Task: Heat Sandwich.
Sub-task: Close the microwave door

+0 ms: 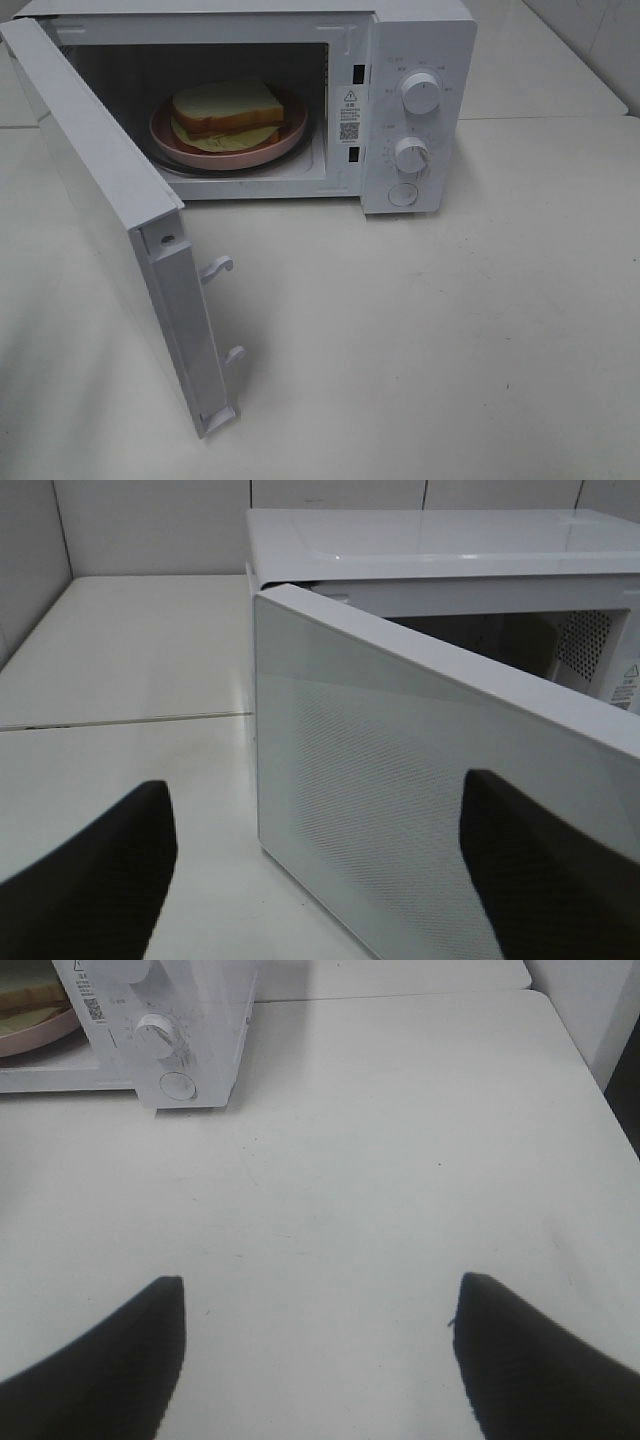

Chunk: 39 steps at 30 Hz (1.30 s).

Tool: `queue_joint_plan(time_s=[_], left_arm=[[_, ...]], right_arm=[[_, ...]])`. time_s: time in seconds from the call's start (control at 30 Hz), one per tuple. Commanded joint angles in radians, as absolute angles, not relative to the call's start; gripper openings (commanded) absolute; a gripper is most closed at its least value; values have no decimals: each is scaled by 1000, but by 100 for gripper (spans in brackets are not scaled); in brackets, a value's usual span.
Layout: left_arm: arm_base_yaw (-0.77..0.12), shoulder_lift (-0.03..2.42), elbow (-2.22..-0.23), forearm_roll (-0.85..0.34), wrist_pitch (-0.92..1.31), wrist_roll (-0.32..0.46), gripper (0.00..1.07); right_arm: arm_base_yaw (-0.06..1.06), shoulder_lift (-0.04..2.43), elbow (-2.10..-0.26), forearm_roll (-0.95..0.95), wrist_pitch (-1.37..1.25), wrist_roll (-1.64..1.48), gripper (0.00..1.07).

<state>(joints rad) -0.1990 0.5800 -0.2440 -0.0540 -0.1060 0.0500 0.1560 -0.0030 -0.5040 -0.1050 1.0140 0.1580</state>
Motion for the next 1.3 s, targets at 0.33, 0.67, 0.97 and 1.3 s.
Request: queue_joint_plan(time_s=[0.33, 0.67, 0.97, 1.3], left_arm=[[-240, 941, -239, -51, -467, 46, 11], [-240, 1196, -239, 85, -744, 16, 0], [-240, 1346, -261, 110, -833, -22, 0], [-378, 1472, -351, -30, -862, 48, 0]], right_arm=[[155, -32, -501, -119, 1002, 151, 74], [155, -32, -501, -119, 1002, 151, 74], [155, -32, -501, -119, 1002, 151, 74], [155, -32, -501, -120, 1002, 152, 74]])
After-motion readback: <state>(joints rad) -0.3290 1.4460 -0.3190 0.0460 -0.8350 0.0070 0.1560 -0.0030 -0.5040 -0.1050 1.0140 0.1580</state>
